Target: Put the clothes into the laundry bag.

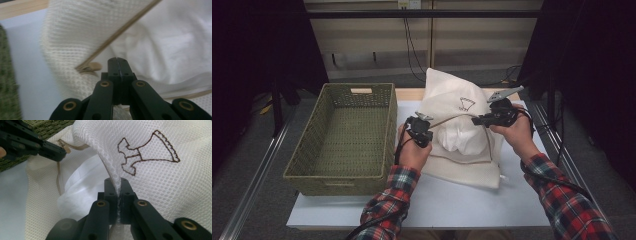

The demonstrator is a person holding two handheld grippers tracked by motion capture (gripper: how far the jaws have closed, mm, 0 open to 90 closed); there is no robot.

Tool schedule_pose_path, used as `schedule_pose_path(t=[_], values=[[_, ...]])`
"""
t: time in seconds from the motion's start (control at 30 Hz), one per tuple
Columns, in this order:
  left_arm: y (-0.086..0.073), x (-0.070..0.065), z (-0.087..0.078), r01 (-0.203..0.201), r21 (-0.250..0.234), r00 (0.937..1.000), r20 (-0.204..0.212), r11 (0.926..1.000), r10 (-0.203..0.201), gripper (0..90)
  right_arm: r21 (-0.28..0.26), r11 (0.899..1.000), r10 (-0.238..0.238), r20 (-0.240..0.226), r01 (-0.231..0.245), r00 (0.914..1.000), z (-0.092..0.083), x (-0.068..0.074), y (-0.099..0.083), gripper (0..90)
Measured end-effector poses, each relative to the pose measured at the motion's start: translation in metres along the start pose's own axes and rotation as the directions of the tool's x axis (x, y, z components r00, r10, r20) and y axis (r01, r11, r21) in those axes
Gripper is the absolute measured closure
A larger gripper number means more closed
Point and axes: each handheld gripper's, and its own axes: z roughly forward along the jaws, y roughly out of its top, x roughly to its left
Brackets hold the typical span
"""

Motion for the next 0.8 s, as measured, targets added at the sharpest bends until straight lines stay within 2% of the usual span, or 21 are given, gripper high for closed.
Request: schedule_pose_path(t=[0.13, 0.17, 0.3, 0.37, 0.4, 0.53, 0.6, 0.67, 0.73, 0.8], values=[[-0.003, 0.01, -0.009, 0.009, -0.002, 0.9998, -0.018, 1.0, -0.009, 90.0, 0.002, 1.0, -0.006, 0.014, 0.006, 0.9999, 0.001, 0.004, 0.004, 87.5], [-0.005, 0.012, -0.012, 0.015, 0.004, 0.9995, -0.028, 0.9999, -0.015, 90.0, -0.003, 1.0, -0.01, -0.002, 0.01, 0.9999, 0.002, 0.003, 0.005, 87.5], [-0.006, 0.018, -0.019, 0.021, -0.008, 0.9989, -0.043, 0.9998, -0.021, 90.0, 0.005, 1.0, -0.015, -0.001, 0.015, 0.9999, 0.003, 0.007, 0.008, 87.5], [-0.006, 0.016, -0.022, 0.033, -0.018, 0.9992, -0.022, 0.9993, -0.033, 90.0, 0.003, 1.0, -0.015, -0.002, 0.015, 0.9999, 0.004, 0.007, 0.008, 87.5], [-0.005, 0.015, -0.024, 0.019, -0.028, 0.9997, -0.013, 0.9994, -0.02, 90.0, 0.002, 1.0, -0.021, -0.001, 0.021, 0.9998, 0.004, 0.007, 0.008, 87.5], [-0.002, 0.004, -0.022, 0.017, -0.052, 0.9994, 0.032, 0.9985, -0.016, 88.8, 0.004, 1.0, -0.017, -0.001, 0.017, 0.9998, 0.004, 0.006, 0.009, 87.5], [0.0, -0.002, -0.018, 0.007, -0.063, 0.9984, 0.057, 0.998, -0.004, 81.5, 0.0, 1.0, -0.018, -0.002, 0.018, 0.9998, 0.004, 0.006, 0.009, 87.5], [0.001, -0.009, -0.013, 0.027, -0.085, 0.9951, 0.097, 0.996, -0.018, 74.9, 0.0, 1.0, -0.015, -0.004, 0.015, 0.9999, 0.004, 0.006, 0.008, 87.5], [0.002, -0.018, -0.008, 0.012, -0.099, 0.9907, 0.136, 0.995, 0.002, 65.3, -0.001, 1.0, -0.013, -0.007, 0.013, 0.9999, 0.003, 0.005, 0.008, 87.5], [0.003, -0.026, -0.002, -0.007, -0.114, 0.9885, 0.149, 0.9935, 0.024, 58.8, -0.001, 1.0, -0.01, -0.006, 0.01, 0.9999, 0.003, 0.005, 0.008, 87.5]])
